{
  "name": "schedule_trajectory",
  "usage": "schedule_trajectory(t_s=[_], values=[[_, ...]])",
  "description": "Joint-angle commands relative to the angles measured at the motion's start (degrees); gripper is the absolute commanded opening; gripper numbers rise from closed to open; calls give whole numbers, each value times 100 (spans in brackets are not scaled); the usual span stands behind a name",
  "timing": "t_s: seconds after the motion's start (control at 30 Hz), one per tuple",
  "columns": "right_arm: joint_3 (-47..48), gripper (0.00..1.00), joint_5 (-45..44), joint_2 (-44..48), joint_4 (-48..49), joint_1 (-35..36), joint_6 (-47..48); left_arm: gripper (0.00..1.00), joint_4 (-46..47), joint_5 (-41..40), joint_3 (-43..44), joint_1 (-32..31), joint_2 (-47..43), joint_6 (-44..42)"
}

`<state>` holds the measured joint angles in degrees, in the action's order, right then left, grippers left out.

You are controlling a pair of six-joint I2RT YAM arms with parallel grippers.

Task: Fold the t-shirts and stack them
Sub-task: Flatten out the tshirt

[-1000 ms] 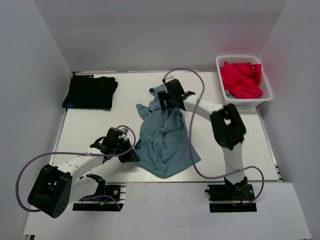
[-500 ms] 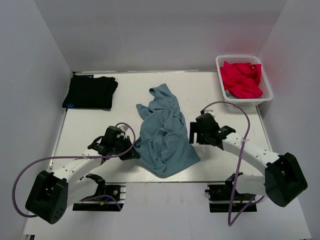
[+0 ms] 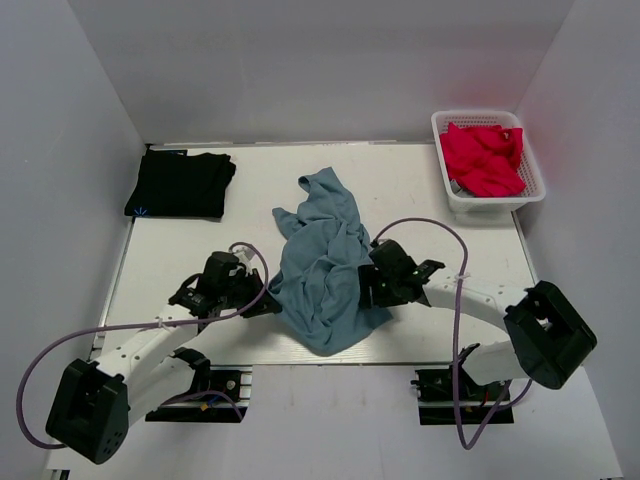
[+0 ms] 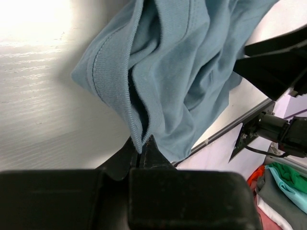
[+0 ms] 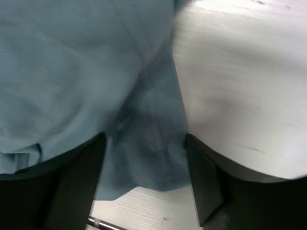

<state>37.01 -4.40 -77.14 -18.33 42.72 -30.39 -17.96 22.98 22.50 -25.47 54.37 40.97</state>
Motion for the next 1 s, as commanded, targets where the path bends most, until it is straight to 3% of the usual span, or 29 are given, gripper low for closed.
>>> schedule_trajectory(t_s=[0.0, 0.03, 0.07, 0.1, 0.13, 0.17, 0.37, 0.47, 0.57, 0.7, 0.87, 0.97], values=[[-19, 69, -7, -363, 259, 210, -195, 0, 117, 154, 184, -19, -172, -10], [51, 62, -112, -476, 251, 228, -247, 0, 204, 206, 237, -19, -172, -10], [78, 34, -270, -529, 225, 245, -291, 0, 292, 259, 237, -71, -172, -10], [147, 19, -358, -591, 216, 307, -414, 0, 345, 259, 315, -72, -172, -10], [226, 6, -560, -609, 198, 307, -467, 0, 458, 312, 403, -72, -172, -10], [306, 0, -883, -539, 189, 307, -598, 0, 521, 312, 474, -72, -172, -10], [972, 0, -2432, 608, 250, 299, -793, 0, 749, 102, 1580, -72, -172, -246], [1552, 0, -2986, 1235, 514, 272, -354, 0, 819, -197, 2423, -72, -59, -370], [2360, 0, -3653, 1587, 611, 289, 85, 0, 654, -513, 3835, -72, 196, -659], [3422, 0, -3893, 1851, 1066, 272, 955, 0, 653, -777, 5110, -72, 538, -915], [4749, 0, -3489, 1739, 1359, 290, 2140, 0, 355, -778, 6773, -72, 978, -1293], [5798, 0, -3296, 1536, 1192, 307, 2546, 0, -5, -848, 8605, -72, 1408, -1504]])
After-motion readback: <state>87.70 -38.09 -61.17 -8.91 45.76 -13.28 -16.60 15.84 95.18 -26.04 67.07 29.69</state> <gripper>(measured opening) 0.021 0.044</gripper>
